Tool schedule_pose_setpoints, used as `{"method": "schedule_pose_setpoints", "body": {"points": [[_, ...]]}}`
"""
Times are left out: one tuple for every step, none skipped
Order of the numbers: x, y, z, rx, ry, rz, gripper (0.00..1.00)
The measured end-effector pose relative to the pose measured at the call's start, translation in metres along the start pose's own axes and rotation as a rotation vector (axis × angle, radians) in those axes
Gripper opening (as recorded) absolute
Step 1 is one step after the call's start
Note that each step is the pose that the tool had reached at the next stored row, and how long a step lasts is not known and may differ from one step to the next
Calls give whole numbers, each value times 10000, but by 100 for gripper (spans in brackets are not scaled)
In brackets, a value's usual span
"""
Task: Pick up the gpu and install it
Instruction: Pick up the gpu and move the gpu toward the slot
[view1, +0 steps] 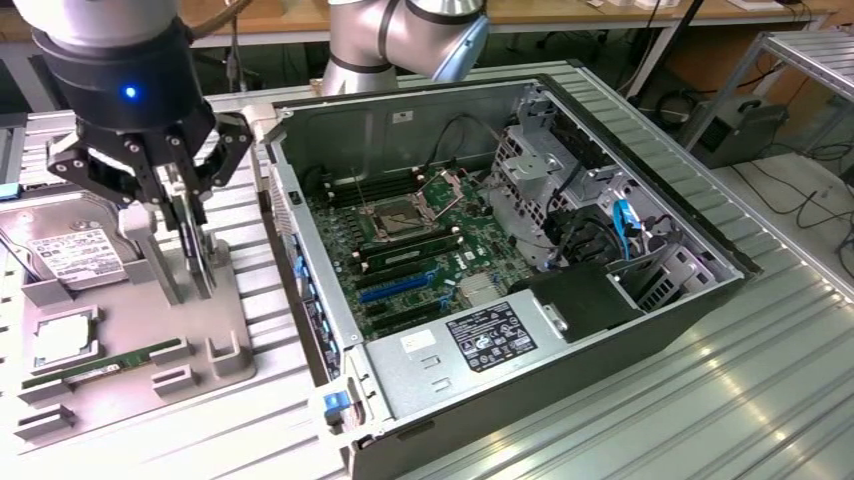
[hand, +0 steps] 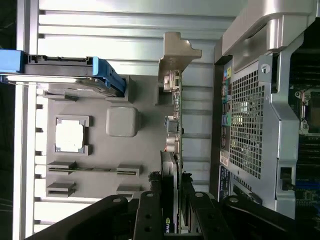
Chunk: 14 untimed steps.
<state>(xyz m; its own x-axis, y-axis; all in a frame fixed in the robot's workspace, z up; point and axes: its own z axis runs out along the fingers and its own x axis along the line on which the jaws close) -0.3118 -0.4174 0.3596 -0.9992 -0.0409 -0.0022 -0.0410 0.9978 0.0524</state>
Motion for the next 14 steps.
{"method": "schedule_pose_setpoints", "body": {"points": [[-6,-4,-46,-14,0,-24,26],[-11,-8,-92,-27,0,-48,26],[-17,-14,-139,-38,3,-73,26],[-22,-19,-183,-51,2,-96,26],[-27,-26,-228,-60,4,-119,26],[-33,-33,-276,-70,5,-144,26],[-39,-42,-322,-81,5,-167,26],[-47,-52,-371,-92,6,-185,26],[-58,-63,-414,-105,6,-198,26],[-79,-81,-476,-131,6,-213,26],[-100,-94,-518,-158,5,-221,26],[-126,-108,-563,-189,5,-227,26],[-153,-120,-602,-223,1,-231,26],[-184,-133,-641,-256,1,-235,26]]}}
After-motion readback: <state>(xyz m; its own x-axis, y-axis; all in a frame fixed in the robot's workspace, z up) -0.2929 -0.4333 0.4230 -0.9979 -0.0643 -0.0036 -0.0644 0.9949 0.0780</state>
